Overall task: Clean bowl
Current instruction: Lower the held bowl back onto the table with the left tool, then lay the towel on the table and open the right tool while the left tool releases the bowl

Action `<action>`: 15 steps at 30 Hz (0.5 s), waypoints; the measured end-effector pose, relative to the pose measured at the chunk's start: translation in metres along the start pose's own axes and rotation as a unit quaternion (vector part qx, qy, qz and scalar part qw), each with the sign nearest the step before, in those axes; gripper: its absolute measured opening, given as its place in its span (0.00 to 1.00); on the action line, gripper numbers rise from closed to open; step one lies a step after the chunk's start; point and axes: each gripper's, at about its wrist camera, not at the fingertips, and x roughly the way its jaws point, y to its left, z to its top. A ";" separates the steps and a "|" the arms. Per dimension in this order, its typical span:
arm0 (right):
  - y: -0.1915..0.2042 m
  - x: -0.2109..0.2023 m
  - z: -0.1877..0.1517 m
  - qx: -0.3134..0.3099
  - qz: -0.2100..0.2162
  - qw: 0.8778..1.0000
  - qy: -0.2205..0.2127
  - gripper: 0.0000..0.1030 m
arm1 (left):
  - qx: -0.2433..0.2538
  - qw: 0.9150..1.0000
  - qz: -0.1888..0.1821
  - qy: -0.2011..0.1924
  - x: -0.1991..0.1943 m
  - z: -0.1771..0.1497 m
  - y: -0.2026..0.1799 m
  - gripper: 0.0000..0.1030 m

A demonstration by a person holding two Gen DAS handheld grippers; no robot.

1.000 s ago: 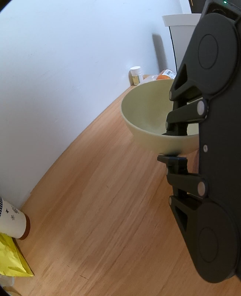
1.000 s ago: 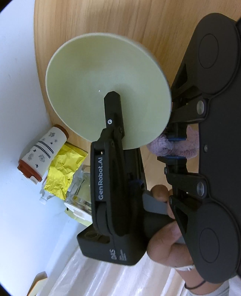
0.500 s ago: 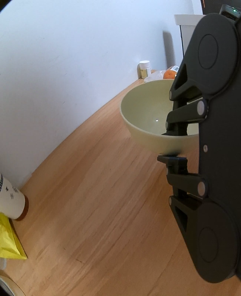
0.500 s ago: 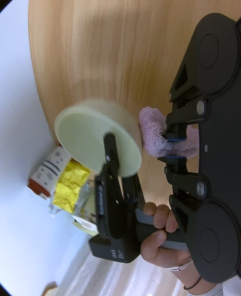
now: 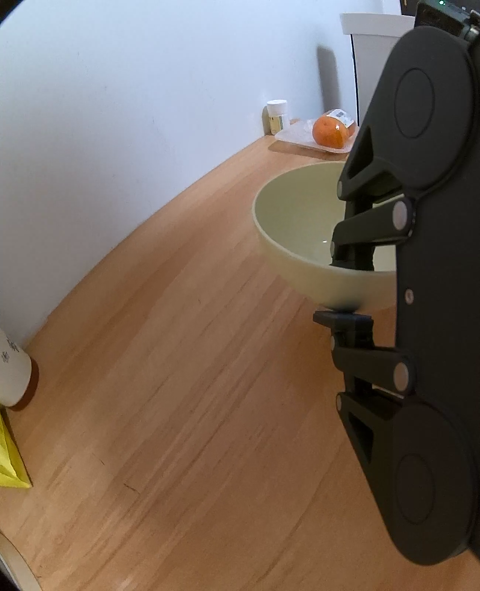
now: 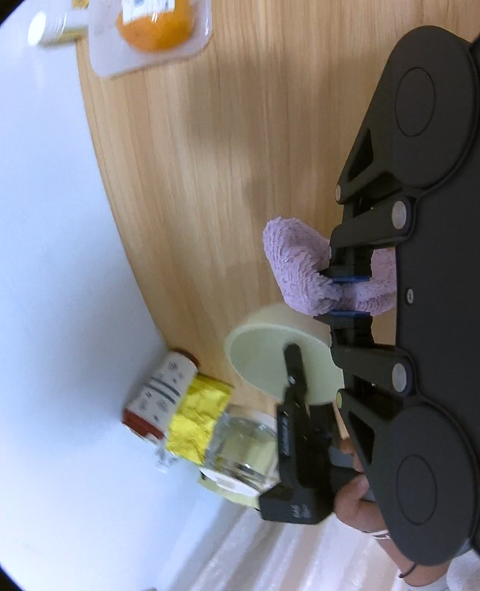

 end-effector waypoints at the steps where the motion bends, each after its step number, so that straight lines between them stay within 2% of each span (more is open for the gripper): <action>1: -0.004 -0.001 0.000 0.004 -0.006 1.000 0.000 0.15 | -0.001 1.000 0.002 0.001 0.001 -0.001 0.002 0.15; 10: -0.020 0.009 -0.008 0.023 -0.050 0.998 -0.003 0.15 | -0.008 1.000 0.016 0.005 0.007 -0.001 0.013 0.15; 15: -0.027 0.015 -0.009 0.035 -0.093 0.995 -0.011 0.15 | -0.006 1.000 0.023 0.007 0.008 -0.001 0.018 0.15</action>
